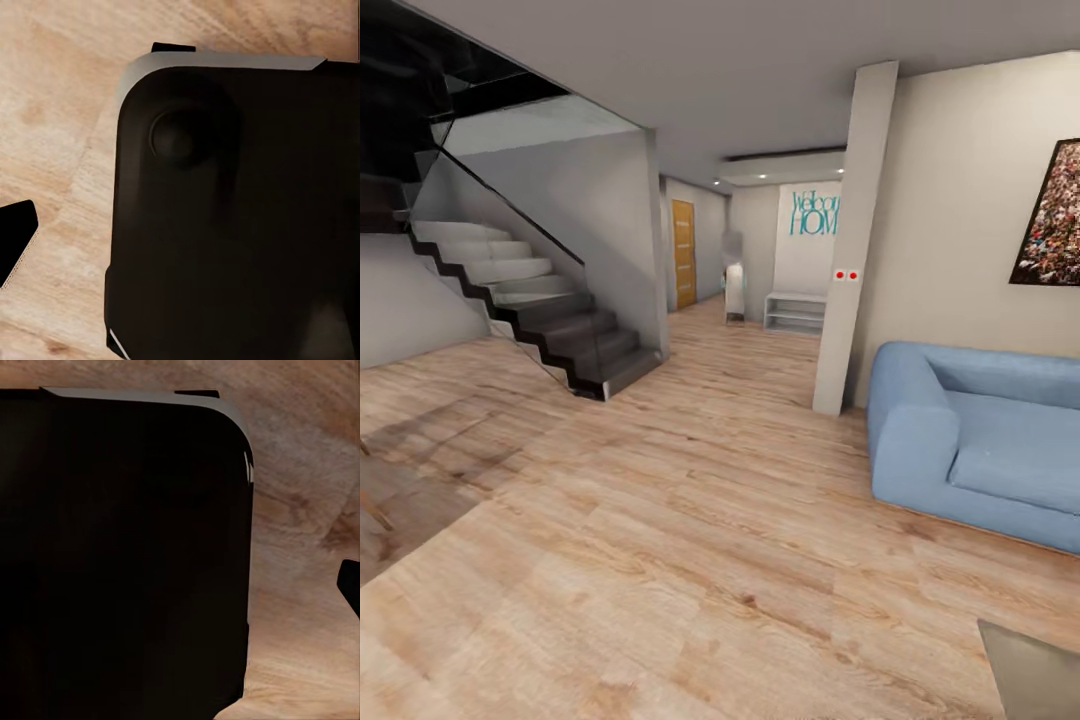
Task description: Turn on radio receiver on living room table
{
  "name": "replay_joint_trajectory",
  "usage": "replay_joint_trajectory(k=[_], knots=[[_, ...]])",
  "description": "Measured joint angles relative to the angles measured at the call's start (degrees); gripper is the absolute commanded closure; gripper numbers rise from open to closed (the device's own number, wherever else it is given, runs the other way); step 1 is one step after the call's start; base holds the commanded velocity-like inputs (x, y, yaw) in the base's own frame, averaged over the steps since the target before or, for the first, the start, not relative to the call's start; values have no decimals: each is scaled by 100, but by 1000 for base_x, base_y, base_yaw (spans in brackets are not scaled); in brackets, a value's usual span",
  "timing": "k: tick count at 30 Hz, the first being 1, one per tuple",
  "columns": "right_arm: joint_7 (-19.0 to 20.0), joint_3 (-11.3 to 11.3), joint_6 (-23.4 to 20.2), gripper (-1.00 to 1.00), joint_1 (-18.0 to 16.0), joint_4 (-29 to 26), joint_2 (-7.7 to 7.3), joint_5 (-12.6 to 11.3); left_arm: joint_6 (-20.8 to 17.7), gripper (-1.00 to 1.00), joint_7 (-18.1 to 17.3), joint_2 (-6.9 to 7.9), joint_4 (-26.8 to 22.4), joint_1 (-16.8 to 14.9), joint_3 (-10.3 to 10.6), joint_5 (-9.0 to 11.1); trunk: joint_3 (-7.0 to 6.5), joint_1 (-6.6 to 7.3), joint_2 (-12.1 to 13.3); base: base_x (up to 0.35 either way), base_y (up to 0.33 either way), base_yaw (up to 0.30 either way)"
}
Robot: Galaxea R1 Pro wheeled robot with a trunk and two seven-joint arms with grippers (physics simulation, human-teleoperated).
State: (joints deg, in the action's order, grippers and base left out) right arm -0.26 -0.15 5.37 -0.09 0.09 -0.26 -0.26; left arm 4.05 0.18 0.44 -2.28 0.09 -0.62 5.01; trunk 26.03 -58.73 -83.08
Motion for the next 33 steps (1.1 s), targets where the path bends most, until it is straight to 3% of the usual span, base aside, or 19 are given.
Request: replay_joint_trajectory(k=[33], knots=[[1,6,3,-100,0,0,0,0,1,-100,0,-9,0,0,-7,0,-92,0,0,1,0,-273]])
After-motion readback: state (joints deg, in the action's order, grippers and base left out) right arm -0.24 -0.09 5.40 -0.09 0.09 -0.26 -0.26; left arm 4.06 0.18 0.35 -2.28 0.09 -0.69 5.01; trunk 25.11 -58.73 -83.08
